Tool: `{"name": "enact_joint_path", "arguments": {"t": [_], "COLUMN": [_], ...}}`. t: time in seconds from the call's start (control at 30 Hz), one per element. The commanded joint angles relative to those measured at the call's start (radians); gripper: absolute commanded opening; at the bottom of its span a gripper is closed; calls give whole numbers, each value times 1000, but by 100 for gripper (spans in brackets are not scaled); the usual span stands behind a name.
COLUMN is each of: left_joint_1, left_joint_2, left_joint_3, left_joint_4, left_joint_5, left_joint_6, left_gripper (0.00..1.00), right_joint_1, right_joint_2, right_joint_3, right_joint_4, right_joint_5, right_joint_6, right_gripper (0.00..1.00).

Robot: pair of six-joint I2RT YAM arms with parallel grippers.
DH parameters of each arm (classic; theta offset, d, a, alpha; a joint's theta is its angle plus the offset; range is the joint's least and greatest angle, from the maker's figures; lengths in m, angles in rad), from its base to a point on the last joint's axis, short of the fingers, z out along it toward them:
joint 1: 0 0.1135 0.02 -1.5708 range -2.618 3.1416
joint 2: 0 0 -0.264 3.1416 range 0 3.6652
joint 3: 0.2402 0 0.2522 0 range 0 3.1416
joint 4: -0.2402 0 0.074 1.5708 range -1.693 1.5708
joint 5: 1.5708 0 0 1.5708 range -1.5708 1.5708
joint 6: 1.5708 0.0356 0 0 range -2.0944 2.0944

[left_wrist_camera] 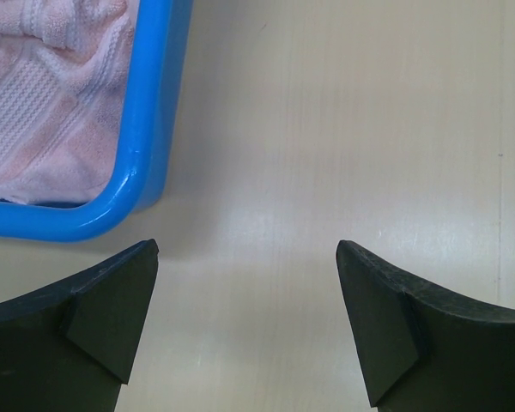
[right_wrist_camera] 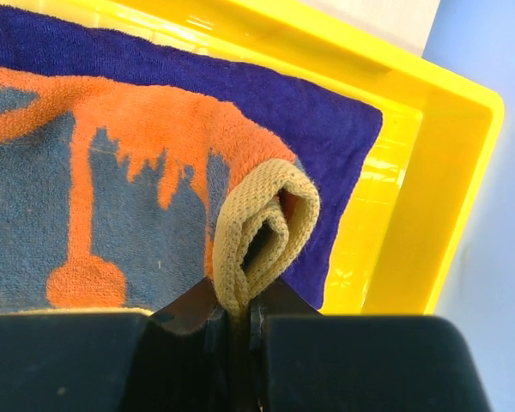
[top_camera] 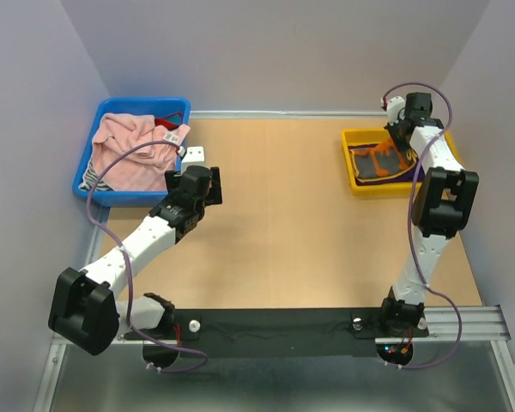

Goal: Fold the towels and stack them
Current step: Neatly place the folded towel into the bin

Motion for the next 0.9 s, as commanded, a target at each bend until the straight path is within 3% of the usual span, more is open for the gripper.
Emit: {"name": "enact_joint_path", "arguments": {"t": [0.0, 0.13, 0.27, 0.37, 0.43, 0.47, 0.5, 0.73, 0.87], "left_joint_1": [2, 2, 2, 2, 2, 2, 2, 2, 2], "left_joint_2": [-1, 7, 7, 5, 3, 3, 2, -9, -33], "left_joint_3": [-6, -3, -4, -1, -3, -1, -1, 0, 3], "left_joint_4": [33, 31, 31, 31, 28, 30, 31, 28, 27], "left_joint_5": [-9, -6, -8, -8, -6, -6, -5, 1, -2], "left_joint_6": [15, 16, 16, 16, 18, 16, 18, 15, 15], "left_gripper": [96, 96, 96, 96, 96, 96, 96, 96, 96], "right_joint_1": [-3, -4, -9, -20, -30, -32, -35, -54, -54], "right_joint_2": [20, 43, 66, 79, 90, 95, 98, 63, -29], "right_joint_3": [29, 14, 9, 9, 8, 8, 8, 35, 11], "right_joint_4": [51, 74, 96, 123, 151, 159, 169, 229, 231], "right_joint_5": [15, 51, 80, 121, 167, 189, 210, 443, 340], "right_joint_6": [16, 36, 56, 93, 113, 113, 128, 292, 456], "right_gripper": [1, 6, 20, 42, 66, 66, 74, 89, 93]}}
